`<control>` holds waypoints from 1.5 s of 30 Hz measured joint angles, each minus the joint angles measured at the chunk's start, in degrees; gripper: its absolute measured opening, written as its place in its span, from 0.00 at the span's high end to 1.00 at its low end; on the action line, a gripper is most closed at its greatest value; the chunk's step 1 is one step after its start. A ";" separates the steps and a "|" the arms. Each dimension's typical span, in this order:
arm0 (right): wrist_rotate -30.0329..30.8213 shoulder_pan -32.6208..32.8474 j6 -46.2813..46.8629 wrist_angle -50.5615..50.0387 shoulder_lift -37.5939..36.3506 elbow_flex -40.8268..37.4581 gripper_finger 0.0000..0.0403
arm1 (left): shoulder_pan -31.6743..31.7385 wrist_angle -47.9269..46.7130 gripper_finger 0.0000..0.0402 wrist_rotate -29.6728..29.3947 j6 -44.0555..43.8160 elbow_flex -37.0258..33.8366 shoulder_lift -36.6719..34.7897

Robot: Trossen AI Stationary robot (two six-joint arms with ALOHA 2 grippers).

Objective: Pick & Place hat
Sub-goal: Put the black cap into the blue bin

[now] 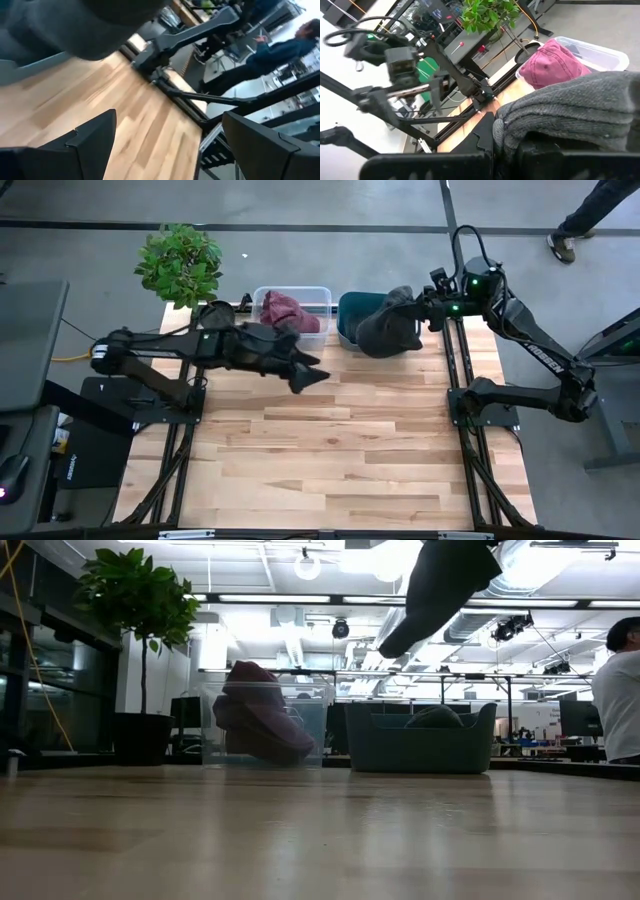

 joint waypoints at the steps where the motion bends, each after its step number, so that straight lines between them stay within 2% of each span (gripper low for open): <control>1: -0.04 0.00 0.06 -0.02 0.00 0.00 0.98 | 0.29 1.02 0.15 0.41 -0.35 -2.50 -1.78; 7: 0.51 0.00 0.59 0.29 0.00 -0.02 0.98 | 2.06 11.18 0.15 1.78 -3.01 -14.67 -11.22; 14: 5.93 -0.02 2.58 0.42 0.09 -0.02 0.98 | 2.04 20.25 0.15 0.99 -4.88 -26.67 -22.29; 22: 8.61 0.00 4.96 1.84 2.76 -0.02 0.98 | 2.04 21.03 0.15 -0.59 -6.18 -35.86 -35.20; 35: 13.29 -0.02 7.49 8.16 9.79 -0.04 0.98 | 2.04 20.46 0.15 -2.18 -6.88 -45.25 -50.55; 45: 13.57 -0.02 1.49 9.36 16.39 -0.04 0.98 | 2.04 15.87 0.15 -2.28 -7.92 -46.02 -56.25</control>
